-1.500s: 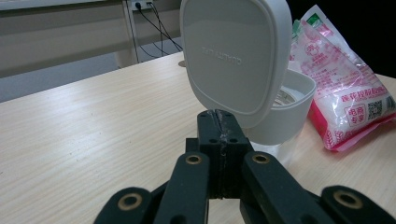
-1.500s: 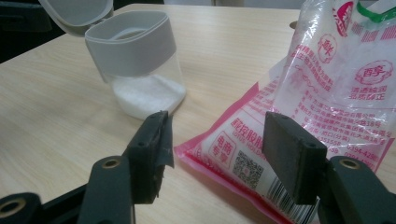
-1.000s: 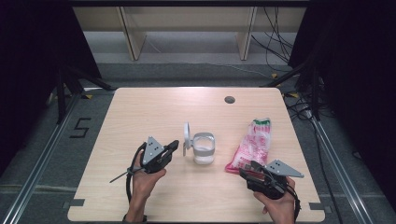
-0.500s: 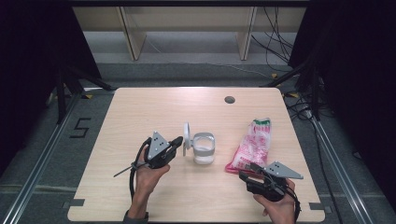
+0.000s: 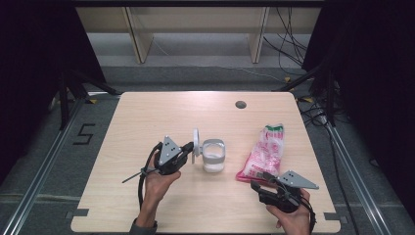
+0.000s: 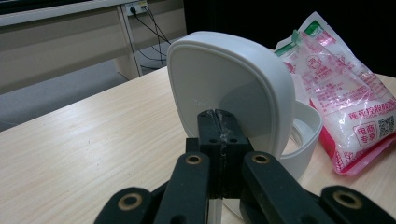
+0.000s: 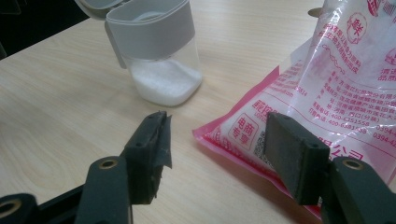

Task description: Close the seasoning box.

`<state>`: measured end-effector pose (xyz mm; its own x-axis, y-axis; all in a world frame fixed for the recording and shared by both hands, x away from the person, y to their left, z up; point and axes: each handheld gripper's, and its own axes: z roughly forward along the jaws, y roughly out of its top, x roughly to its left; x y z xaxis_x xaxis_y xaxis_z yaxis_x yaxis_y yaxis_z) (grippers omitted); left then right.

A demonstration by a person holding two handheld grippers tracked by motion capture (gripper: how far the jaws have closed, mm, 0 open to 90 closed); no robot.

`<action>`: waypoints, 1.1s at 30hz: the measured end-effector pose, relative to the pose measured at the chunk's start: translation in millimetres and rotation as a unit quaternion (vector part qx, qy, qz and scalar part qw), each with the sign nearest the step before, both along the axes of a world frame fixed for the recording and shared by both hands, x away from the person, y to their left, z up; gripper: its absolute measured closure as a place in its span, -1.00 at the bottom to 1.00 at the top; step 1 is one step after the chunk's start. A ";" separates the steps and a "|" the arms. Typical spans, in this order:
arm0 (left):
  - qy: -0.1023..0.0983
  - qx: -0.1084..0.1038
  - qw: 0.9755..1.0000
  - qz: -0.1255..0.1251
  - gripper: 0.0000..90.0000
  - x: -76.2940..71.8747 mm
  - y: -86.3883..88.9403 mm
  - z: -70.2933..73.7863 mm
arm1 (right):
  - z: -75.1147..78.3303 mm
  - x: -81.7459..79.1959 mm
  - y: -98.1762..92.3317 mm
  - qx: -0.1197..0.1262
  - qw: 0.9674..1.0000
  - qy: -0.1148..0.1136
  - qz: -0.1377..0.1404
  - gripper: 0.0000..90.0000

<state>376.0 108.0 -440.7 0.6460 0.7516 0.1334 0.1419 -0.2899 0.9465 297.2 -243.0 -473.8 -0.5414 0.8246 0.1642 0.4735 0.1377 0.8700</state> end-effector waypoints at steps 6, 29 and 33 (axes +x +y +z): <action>-0.027 0.035 0.999 -0.001 0.99 1.9 -0.3 4.5 | -0.1 -0.4 -0.1 0.001 1.000 0.001 0.003 -0.09; -0.040 0.034 0.997 -0.050 0.91 -4.5 0.3 4.6 | 0.0 -3.6 2.2 0.009 1.000 0.012 -0.004 -0.09; -0.053 0.054 0.994 -0.074 0.68 -8.6 3.6 3.3 | 0.0 -2.0 0.4 -0.008 1.000 0.000 0.003 -0.09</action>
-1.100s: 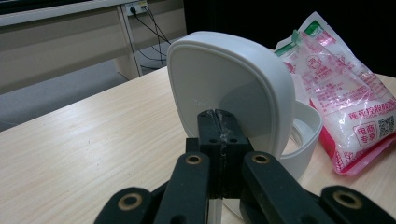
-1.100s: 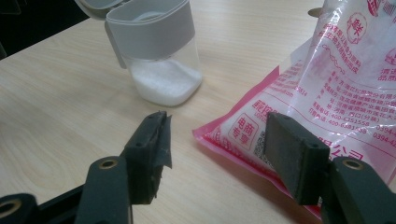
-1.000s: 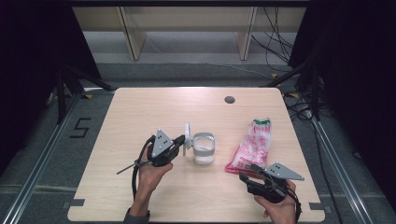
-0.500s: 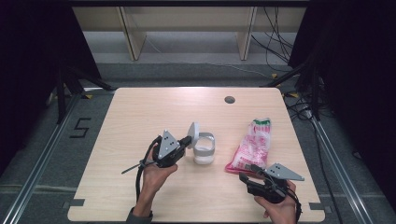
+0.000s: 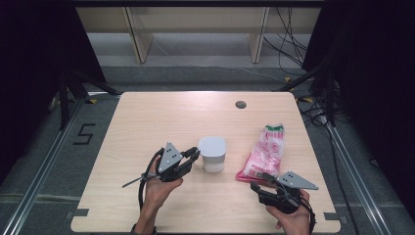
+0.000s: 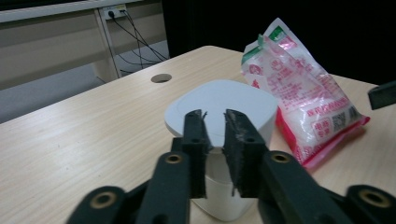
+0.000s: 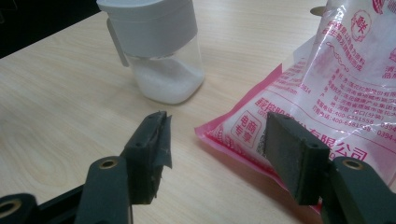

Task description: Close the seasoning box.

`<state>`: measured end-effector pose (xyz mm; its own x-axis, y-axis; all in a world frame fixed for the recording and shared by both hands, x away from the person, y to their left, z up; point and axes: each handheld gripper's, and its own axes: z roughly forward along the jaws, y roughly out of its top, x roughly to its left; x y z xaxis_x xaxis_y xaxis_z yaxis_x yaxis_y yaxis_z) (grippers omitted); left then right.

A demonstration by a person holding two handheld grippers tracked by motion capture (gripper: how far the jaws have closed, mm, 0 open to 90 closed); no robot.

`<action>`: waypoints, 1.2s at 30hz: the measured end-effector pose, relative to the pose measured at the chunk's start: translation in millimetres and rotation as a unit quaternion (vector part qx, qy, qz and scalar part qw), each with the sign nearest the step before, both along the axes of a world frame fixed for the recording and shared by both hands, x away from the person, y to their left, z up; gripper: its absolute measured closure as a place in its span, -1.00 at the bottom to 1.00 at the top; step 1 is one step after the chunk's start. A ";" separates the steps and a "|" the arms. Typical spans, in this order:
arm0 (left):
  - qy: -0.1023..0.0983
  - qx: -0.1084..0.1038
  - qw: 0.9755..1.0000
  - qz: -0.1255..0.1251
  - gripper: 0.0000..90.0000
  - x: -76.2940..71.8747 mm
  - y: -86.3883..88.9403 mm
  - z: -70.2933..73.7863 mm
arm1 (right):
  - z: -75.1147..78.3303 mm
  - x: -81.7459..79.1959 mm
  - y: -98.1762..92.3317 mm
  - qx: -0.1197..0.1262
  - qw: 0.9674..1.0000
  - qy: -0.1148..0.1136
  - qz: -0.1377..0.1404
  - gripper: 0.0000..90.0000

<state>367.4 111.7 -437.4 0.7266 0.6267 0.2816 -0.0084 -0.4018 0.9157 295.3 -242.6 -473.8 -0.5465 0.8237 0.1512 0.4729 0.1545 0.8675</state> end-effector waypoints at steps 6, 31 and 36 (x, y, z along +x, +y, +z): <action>-0.004 0.010 1.000 -0.022 0.11 -5.2 3.1 -2.9 | -0.4 0.3 0.4 0.007 1.000 0.005 0.006 -0.09; 0.106 -0.119 0.987 0.022 -0.31 -43.4 -7.0 -32.7 | -2.7 -4.6 9.1 0.017 0.999 -0.001 0.046 -0.23; 0.110 -0.115 0.987 0.025 -0.33 -47.2 -7.7 -36.2 | -2.7 -4.5 8.3 0.001 0.999 -0.007 0.044 -0.24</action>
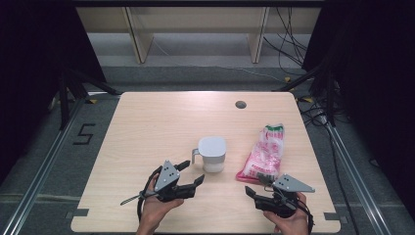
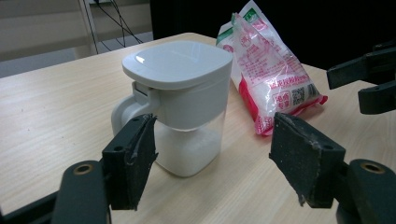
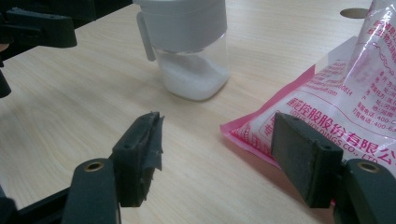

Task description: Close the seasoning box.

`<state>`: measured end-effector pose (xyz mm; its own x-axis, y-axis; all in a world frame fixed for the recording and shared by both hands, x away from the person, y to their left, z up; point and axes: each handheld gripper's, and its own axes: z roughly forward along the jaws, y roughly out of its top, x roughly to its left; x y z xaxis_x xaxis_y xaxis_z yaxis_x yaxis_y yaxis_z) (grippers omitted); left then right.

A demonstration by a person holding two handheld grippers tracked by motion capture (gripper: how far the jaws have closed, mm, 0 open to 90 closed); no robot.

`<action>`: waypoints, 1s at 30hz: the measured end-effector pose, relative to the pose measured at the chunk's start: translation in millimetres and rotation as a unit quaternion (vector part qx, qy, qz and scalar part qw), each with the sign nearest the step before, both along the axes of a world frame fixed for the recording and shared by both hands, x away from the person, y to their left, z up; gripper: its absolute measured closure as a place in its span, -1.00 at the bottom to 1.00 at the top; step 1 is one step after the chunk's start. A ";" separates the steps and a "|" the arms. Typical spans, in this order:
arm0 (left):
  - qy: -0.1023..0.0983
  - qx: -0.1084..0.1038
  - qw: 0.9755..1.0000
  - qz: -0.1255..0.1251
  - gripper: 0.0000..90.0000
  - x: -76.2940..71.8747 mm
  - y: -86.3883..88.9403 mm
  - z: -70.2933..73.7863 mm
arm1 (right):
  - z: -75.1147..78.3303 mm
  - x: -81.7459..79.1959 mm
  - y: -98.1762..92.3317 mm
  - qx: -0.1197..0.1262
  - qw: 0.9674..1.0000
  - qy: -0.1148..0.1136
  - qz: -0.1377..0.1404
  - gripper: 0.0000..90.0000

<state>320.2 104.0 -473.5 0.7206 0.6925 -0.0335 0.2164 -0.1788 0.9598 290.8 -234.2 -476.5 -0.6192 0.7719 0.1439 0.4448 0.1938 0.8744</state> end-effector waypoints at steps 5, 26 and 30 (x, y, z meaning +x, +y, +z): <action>0.006 0.002 1.000 -0.006 -0.36 -3.8 -4.9 -6.5 | 0.1 -0.4 -3.1 0.003 1.000 0.006 -0.003 -0.24; 0.021 -0.005 1.000 -0.012 -0.43 -19.5 -12.1 -25.4 | -2.6 -7.8 0.7 -0.003 1.000 0.011 0.005 -0.24; 0.024 -0.004 1.000 -0.016 -0.44 -22.8 -13.6 -27.9 | -3.8 -8.8 1.0 -0.011 1.000 0.009 0.017 -0.25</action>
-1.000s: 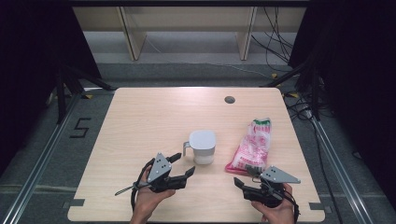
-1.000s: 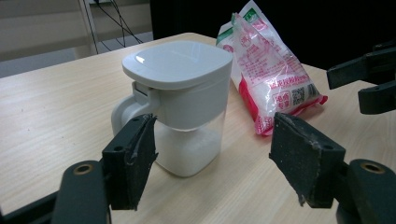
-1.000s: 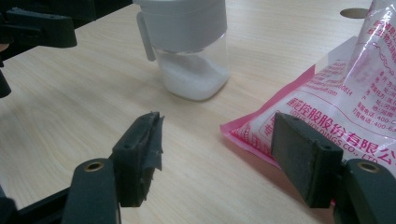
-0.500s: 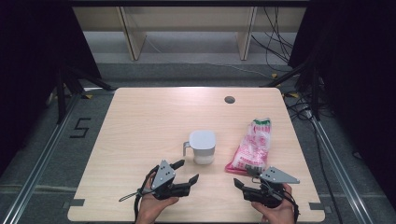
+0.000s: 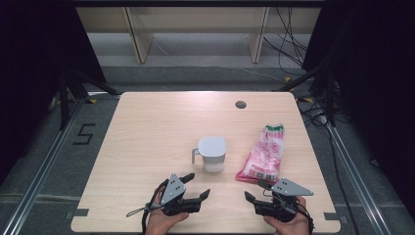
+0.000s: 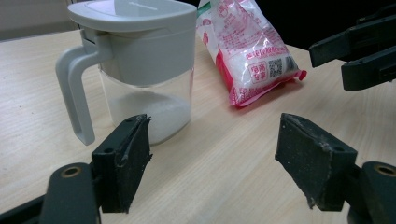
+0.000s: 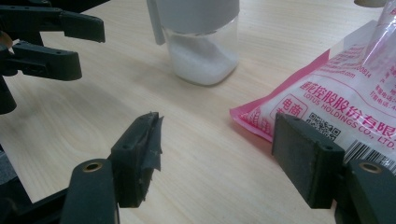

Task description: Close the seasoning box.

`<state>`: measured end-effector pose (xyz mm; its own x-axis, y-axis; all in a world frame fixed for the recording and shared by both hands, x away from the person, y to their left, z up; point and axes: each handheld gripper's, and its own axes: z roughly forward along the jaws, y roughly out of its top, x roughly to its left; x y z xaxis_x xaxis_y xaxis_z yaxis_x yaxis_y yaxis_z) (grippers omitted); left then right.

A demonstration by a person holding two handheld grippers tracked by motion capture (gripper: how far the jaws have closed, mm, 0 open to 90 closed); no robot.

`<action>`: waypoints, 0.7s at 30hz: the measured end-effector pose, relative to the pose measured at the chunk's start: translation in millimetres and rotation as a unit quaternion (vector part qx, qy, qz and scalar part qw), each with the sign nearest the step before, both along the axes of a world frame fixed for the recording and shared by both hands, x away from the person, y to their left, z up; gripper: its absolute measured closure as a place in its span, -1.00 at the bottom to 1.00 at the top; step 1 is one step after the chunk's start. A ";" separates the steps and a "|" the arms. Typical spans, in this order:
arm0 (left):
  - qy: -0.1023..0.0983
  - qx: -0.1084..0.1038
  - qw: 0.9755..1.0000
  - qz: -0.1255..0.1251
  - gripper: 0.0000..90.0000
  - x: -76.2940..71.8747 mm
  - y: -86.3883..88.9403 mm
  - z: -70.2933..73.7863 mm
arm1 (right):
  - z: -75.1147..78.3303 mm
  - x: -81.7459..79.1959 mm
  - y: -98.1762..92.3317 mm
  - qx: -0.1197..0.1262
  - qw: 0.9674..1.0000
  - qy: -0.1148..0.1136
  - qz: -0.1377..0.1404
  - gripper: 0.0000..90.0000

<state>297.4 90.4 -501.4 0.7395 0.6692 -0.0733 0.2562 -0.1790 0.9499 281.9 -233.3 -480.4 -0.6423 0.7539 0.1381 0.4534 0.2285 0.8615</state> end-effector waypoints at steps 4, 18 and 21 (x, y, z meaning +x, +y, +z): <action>-0.002 0.005 1.000 0.001 -0.44 -3.5 -1.2 -1.5 | 0.7 -3.9 0.5 -0.009 1.000 0.006 -0.001 -0.27; -0.010 0.020 1.000 -0.011 -0.44 -11.5 -1.5 -7.1 | -1.6 -13.7 -2.1 -0.019 1.000 0.017 0.012 -0.34; 0.000 0.016 1.000 -0.004 -0.44 -15.1 -3.0 -8.0 | -3.4 -15.7 -2.8 -0.022 0.999 0.017 0.016 -0.37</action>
